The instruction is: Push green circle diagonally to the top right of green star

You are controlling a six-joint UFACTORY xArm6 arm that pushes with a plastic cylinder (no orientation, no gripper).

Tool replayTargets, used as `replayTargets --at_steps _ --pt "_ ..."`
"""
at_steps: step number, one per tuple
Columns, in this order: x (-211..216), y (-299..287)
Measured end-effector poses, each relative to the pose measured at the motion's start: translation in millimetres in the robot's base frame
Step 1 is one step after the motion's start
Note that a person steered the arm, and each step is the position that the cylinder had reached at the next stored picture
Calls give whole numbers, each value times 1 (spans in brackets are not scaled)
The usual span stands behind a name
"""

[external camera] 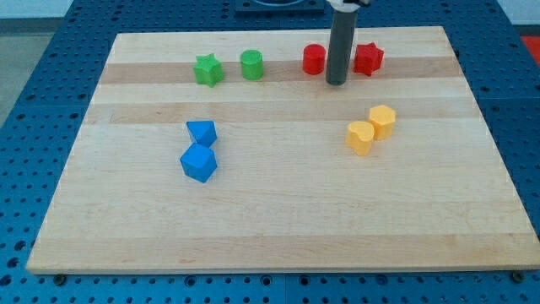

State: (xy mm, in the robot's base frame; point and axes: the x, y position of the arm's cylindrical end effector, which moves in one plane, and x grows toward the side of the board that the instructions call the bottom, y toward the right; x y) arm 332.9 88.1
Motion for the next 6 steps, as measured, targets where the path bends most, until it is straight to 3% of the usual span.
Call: replayTargets --at_steps 1,2,4,5,6 --pt "27 0" --pt "20 -28" --pt "-48 -117" --pt "-92 -140" --pt "-100 -140"
